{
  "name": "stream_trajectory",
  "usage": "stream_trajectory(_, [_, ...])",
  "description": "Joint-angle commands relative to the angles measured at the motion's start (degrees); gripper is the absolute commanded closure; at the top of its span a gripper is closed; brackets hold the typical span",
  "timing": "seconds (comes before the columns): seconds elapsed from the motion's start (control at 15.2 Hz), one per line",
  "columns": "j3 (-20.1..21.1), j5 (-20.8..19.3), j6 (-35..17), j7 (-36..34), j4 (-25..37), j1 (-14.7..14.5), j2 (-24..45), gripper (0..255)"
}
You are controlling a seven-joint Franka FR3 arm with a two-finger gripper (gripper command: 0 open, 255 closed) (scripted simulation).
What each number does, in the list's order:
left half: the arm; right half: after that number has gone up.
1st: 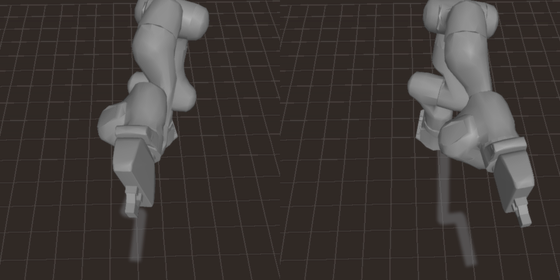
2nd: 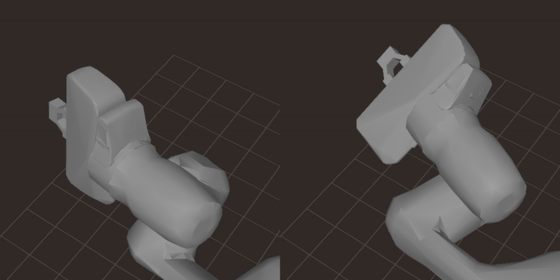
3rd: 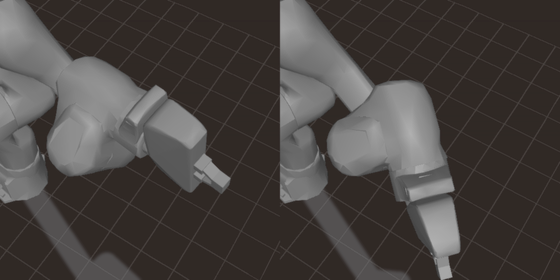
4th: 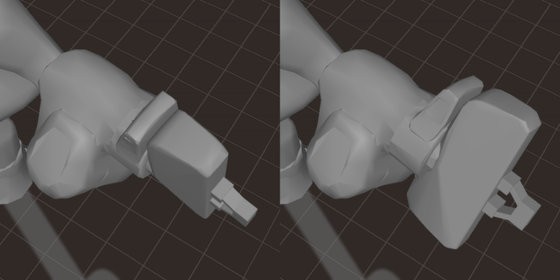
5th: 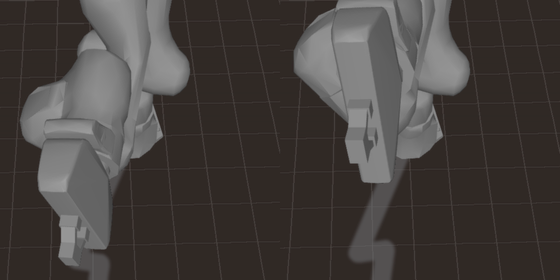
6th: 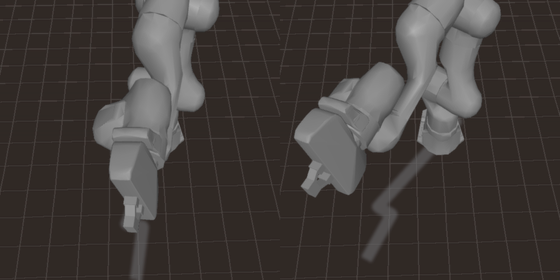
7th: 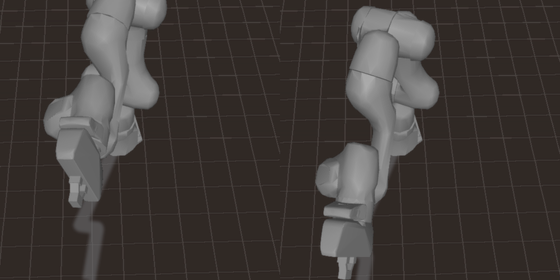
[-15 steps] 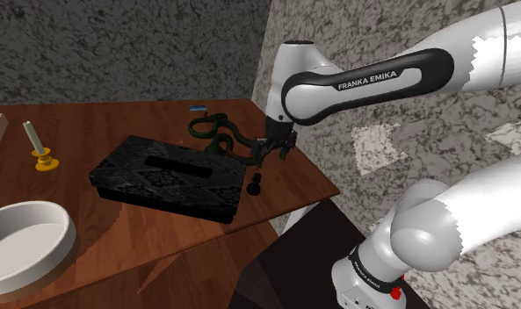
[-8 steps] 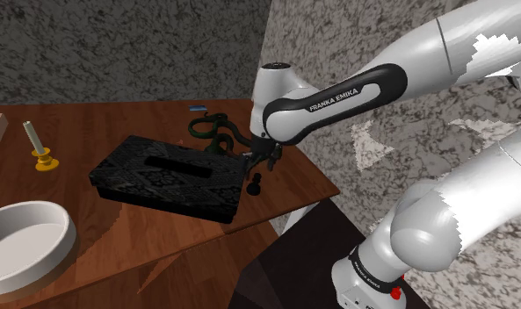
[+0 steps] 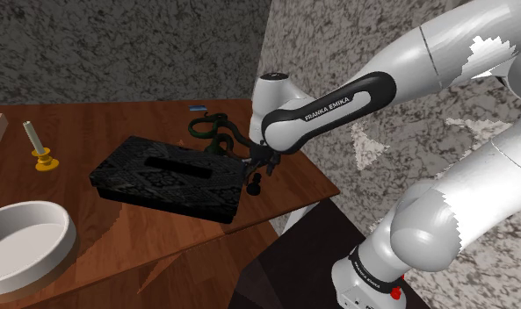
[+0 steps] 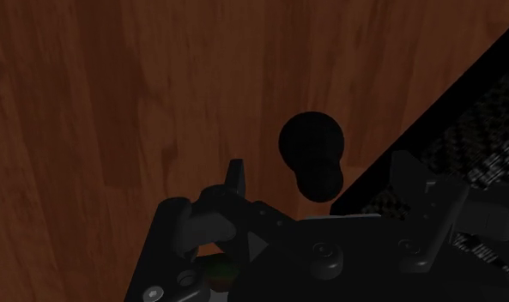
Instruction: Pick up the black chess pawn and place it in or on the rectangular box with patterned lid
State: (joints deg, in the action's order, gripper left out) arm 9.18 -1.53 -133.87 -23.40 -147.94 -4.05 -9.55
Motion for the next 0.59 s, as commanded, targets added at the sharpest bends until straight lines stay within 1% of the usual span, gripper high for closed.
stream_trajectory(0.0, [0.0,0.0,-0.1,0.0,0.0,0.0,0.1,0])
stream_trajectory(0.13, [0.0,0.0,-0.1,0.0,0.0,0.0,0.1,0])
stream_trajectory(0.2, [0.1,0.0,-0.1,-0.1,-0.1,-0.1,0.1,255])
stream_trajectory(0.53, [0.1,0.0,-0.2,-0.1,-0.1,-0.1,0.1,255])
